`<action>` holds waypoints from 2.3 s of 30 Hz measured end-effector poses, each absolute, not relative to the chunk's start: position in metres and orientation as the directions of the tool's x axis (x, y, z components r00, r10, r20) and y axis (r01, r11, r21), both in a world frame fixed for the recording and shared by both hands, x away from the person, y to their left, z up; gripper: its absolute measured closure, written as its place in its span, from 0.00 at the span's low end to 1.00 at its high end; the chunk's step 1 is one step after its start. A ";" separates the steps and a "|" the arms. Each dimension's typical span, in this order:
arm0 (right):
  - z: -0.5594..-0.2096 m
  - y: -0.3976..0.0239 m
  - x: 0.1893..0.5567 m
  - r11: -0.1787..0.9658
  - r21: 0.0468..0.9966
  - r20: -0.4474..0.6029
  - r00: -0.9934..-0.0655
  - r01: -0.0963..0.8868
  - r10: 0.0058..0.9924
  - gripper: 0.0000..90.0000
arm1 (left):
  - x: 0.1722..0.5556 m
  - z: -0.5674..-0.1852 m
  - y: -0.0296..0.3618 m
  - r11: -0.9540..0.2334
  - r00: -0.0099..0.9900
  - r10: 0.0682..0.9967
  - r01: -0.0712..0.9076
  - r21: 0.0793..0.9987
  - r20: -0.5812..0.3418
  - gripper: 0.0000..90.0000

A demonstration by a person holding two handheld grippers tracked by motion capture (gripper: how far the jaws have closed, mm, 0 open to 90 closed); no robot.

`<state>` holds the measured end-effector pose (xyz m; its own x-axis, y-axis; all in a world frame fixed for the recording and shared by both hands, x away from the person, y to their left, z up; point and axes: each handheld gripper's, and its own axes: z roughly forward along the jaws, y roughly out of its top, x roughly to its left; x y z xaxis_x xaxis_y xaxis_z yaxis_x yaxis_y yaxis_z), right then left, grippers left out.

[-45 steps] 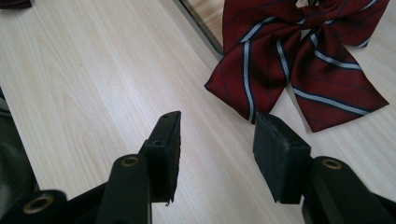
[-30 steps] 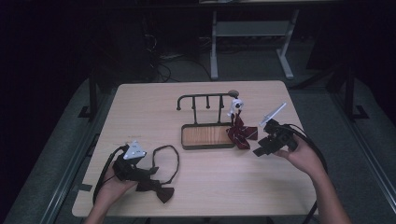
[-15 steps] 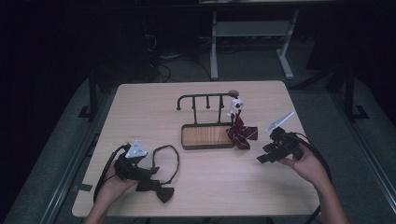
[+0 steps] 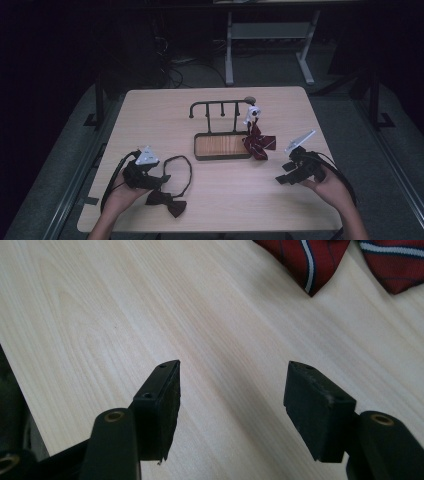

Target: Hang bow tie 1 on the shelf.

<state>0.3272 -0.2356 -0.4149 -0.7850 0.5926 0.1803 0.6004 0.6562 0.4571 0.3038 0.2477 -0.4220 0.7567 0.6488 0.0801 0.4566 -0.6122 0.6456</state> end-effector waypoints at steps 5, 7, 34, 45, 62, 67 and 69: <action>-0.418 -0.238 0.322 0.649 0.465 0.184 -0.783 0.602 0.594 0.44 | 0.311 -0.420 0.243 -0.623 0.764 0.640 0.454 0.637 0.082 0.40; -0.421 -0.239 0.321 0.650 0.459 0.188 -0.781 0.605 0.595 0.43 | 0.315 -0.419 0.242 -0.633 0.765 0.638 0.454 0.627 0.091 0.41; -0.420 -0.246 0.313 0.633 0.487 0.177 -0.777 0.602 0.604 0.42 | 0.375 -0.437 0.239 -0.682 0.759 0.651 0.569 0.460 0.027 0.73; -0.418 -0.245 0.312 0.626 0.503 0.181 -0.781 0.596 0.598 0.42 | 0.383 -0.442 0.236 -0.698 0.769 0.639 0.577 0.424 0.005 0.88; -0.420 -0.249 0.314 0.612 0.510 0.188 -0.773 0.604 0.606 0.40 | 0.379 -0.432 0.240 -0.705 0.791 0.610 0.566 0.428 -0.042 1.00; -0.420 -0.250 0.314 0.609 0.509 0.189 -0.770 0.608 0.610 0.40 | 0.376 -0.420 0.241 -0.693 0.807 0.586 0.544 0.472 -0.071 1.00; -0.420 -0.251 0.314 0.608 0.508 0.190 -0.768 0.610 0.612 0.40 | 0.375 -0.415 0.241 -0.703 0.819 0.571 0.527 0.478 -0.063 1.00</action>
<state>0.3135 -0.2512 -0.4200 -0.7677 0.6120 0.1898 0.6103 0.6081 0.5076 0.3748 0.2414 -0.4147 0.8186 0.5709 -0.0628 0.5268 -0.7027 0.4782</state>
